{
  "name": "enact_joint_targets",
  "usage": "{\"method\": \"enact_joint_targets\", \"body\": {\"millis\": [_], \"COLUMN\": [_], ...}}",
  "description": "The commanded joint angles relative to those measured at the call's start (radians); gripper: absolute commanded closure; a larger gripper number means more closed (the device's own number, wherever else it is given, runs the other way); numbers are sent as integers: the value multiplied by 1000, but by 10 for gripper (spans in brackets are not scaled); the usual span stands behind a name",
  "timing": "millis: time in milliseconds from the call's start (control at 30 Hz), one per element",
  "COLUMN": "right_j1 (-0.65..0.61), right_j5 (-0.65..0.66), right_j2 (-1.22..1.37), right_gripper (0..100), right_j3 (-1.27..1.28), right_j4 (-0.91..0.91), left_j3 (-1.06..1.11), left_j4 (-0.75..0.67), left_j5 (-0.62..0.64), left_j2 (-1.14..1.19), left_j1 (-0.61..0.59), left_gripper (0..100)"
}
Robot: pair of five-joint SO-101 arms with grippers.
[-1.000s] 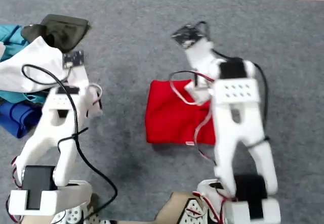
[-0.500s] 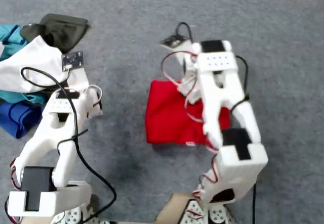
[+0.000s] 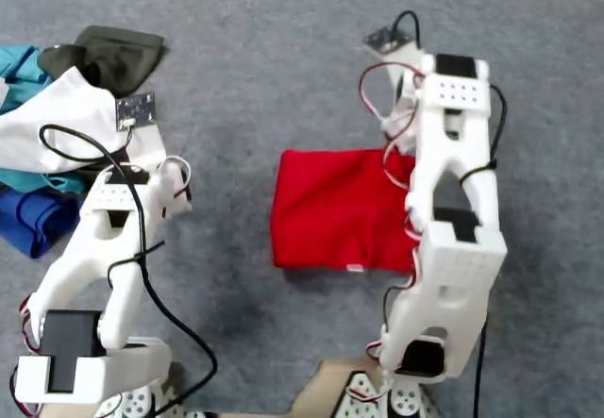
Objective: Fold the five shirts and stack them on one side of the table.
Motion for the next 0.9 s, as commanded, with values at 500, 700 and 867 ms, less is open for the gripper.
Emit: {"method": "enact_joint_targets", "body": {"millis": [500, 700, 867], "right_j1": [-176, -232, -177], "right_j5": [2, -11, -15], "right_j2": [-108, -208, -214], "right_gripper": [994, 994, 994], "right_j3": [-94, 150, 285], "right_j4": [333, 244, 95], "left_j3": [-3, -3, -3], "left_j4": [-17, -17, -17], "left_j5": [-5, -6, -6], "left_j2": [-27, -27, -27], "left_j1": [12, 12, 12], "left_gripper": [979, 979, 979]}}
